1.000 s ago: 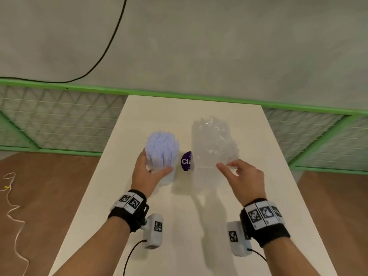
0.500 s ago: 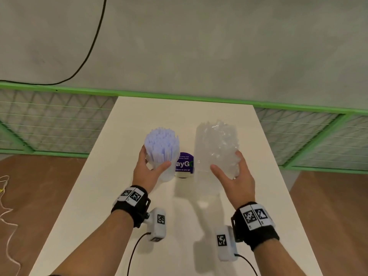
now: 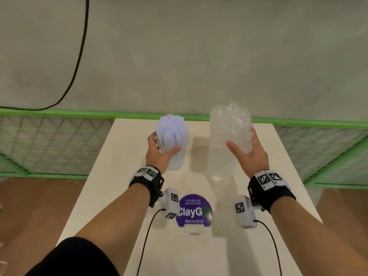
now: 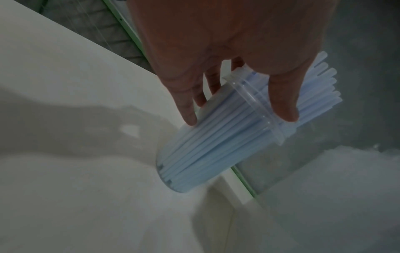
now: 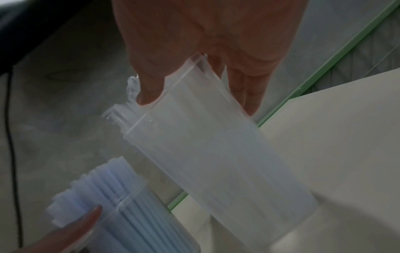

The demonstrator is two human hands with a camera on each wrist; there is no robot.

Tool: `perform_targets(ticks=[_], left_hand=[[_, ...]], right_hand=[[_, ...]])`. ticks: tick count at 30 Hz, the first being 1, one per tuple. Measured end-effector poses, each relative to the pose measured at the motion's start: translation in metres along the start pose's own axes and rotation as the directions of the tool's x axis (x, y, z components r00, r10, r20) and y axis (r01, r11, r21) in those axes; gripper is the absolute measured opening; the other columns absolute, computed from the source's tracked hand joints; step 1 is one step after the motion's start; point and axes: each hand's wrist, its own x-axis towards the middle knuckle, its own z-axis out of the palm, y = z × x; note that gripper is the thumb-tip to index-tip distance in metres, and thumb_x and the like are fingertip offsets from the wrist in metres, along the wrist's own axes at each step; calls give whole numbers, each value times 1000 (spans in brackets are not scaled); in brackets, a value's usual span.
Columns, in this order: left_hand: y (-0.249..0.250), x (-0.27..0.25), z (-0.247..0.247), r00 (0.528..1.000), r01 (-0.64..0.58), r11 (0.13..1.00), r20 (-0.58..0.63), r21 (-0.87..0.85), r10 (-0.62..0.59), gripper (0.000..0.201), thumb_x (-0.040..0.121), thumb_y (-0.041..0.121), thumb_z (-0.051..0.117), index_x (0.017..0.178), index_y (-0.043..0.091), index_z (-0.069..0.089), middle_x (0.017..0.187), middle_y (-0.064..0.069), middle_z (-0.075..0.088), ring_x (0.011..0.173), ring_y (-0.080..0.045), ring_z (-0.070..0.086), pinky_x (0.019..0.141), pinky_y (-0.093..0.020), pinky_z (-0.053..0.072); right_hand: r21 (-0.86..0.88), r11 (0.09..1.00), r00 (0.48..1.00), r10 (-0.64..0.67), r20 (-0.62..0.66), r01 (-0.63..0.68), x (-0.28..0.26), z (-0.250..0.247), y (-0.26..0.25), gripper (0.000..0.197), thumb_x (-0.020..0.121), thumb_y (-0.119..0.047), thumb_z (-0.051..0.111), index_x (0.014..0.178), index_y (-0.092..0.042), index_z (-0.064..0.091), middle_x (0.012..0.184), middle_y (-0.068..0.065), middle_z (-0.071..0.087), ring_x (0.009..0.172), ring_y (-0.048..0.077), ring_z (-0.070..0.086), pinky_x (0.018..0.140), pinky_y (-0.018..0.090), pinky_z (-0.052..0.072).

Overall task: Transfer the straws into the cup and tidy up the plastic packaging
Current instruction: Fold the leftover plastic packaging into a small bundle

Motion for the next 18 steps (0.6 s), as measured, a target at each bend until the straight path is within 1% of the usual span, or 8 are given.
perform_targets(ticks=[3,5,7,9,12,14,16,18], left_hand=[[8,49,17,1000,0,1000,-6,4,0,82,71,31,85,134,34,33,125,14,47,109,-14,51,94,-29,39],[13,78,27,1000,-6,1000,-16,12,6,82,71,32,85,134,32,33,123,13,48,108,-15,52,95,-30,40],[16,100,34,1000,-6,1000,-23,13,6,82,71,33,85,134,31,33,122,13,48,108,-16,53,95,-31,41],[17,118,39,1000,-6,1000,-28,21,6,82,72,33,84,135,30,31,120,13,47,106,-15,53,93,-29,39],[18,136,44,999,-14,999,-30,30,15,83,72,35,85,134,31,31,122,12,49,109,-18,55,95,-32,42],[18,145,46,999,-18,999,-28,31,18,81,71,36,85,132,33,32,122,11,50,112,-21,57,99,-36,44],[19,151,48,999,-21,999,-29,30,22,80,71,34,85,131,33,32,121,11,50,112,-22,58,98,-35,44],[21,153,49,999,-29,999,-29,25,30,79,72,32,84,131,32,32,120,11,49,112,-22,58,95,-33,43]], right_hand=[[6,1000,1000,0,9,0,44,20,-8,95,78,-57,71,154,-34,20,145,-2,50,134,21,46,106,24,30],[15,1000,1000,-7,20,7,69,31,-12,96,78,-59,71,154,-35,19,148,-3,47,136,20,43,108,25,30],[28,1000,999,-12,32,11,90,40,-15,96,77,-59,71,154,-36,18,150,-3,45,138,20,41,110,26,28],[43,999,999,-17,32,15,107,48,-17,96,77,-59,71,154,-37,18,150,-4,45,138,19,40,109,24,27],[58,998,999,-26,26,24,128,57,-19,96,76,-61,71,153,-38,19,149,-6,46,138,18,41,107,22,27],[58,998,999,-23,29,21,138,61,-19,96,75,-62,71,153,-39,20,147,-6,48,137,18,42,111,26,28],[53,998,999,-26,29,25,145,64,-21,96,75,-63,70,153,-39,19,147,-7,47,137,18,42,113,28,29],[54,998,999,-35,33,34,150,66,-23,97,76,-62,71,154,-38,19,150,-7,44,139,17,40,112,26,27]])
